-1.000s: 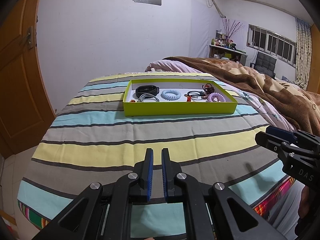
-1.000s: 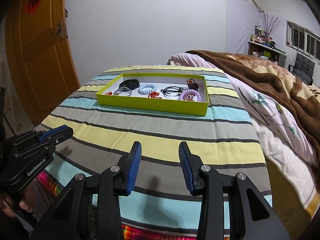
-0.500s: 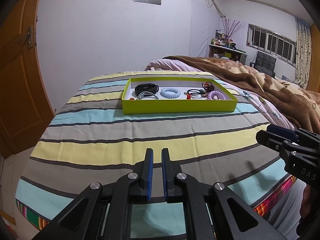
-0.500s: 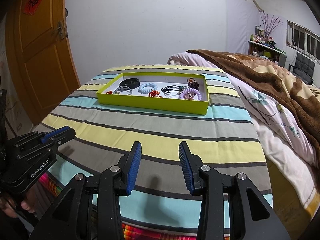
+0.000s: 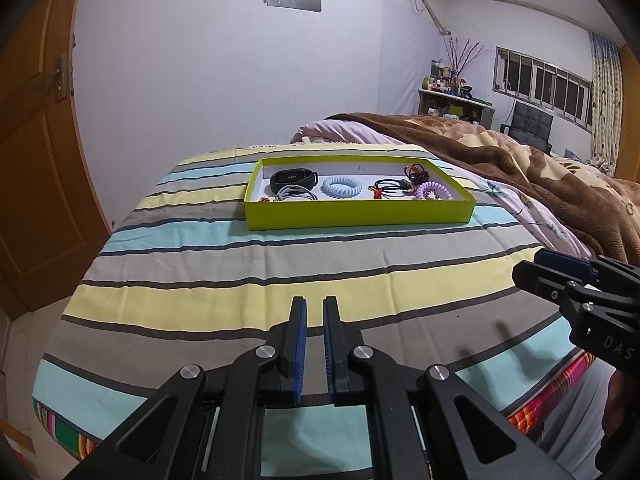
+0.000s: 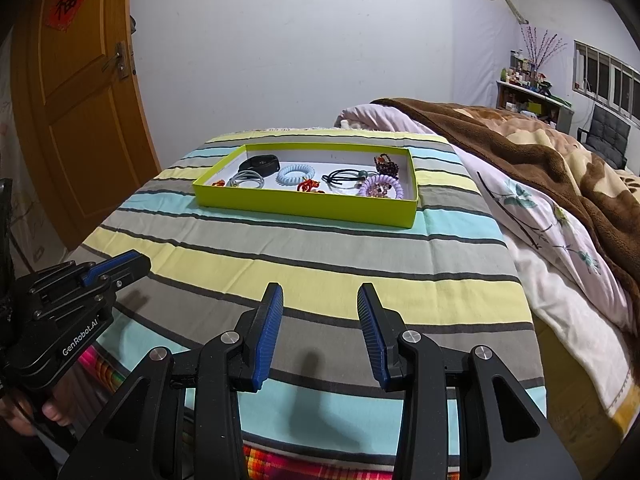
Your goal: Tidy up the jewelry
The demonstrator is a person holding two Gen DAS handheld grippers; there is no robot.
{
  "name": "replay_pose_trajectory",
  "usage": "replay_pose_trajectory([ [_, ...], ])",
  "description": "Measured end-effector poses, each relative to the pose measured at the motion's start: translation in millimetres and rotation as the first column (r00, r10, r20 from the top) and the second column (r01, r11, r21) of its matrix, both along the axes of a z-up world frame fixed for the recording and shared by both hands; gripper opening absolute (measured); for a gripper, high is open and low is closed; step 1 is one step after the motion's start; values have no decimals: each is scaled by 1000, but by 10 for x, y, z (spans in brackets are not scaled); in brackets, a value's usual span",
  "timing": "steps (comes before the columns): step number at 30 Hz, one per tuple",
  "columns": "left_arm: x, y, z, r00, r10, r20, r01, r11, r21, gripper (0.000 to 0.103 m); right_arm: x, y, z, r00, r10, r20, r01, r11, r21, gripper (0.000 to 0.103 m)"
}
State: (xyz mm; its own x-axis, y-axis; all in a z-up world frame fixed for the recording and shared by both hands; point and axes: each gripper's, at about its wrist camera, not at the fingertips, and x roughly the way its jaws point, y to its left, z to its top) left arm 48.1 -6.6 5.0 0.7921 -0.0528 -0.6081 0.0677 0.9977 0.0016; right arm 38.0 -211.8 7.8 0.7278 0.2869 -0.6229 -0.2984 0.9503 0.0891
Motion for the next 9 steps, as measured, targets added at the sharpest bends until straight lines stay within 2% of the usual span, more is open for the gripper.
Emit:
replay_pose_trajectory([
  [9, 5, 2, -2, 1000, 0, -5, 0, 1000, 0, 7, 0, -1, 0, 1000, -1, -1, 1, 1000, 0, 40],
])
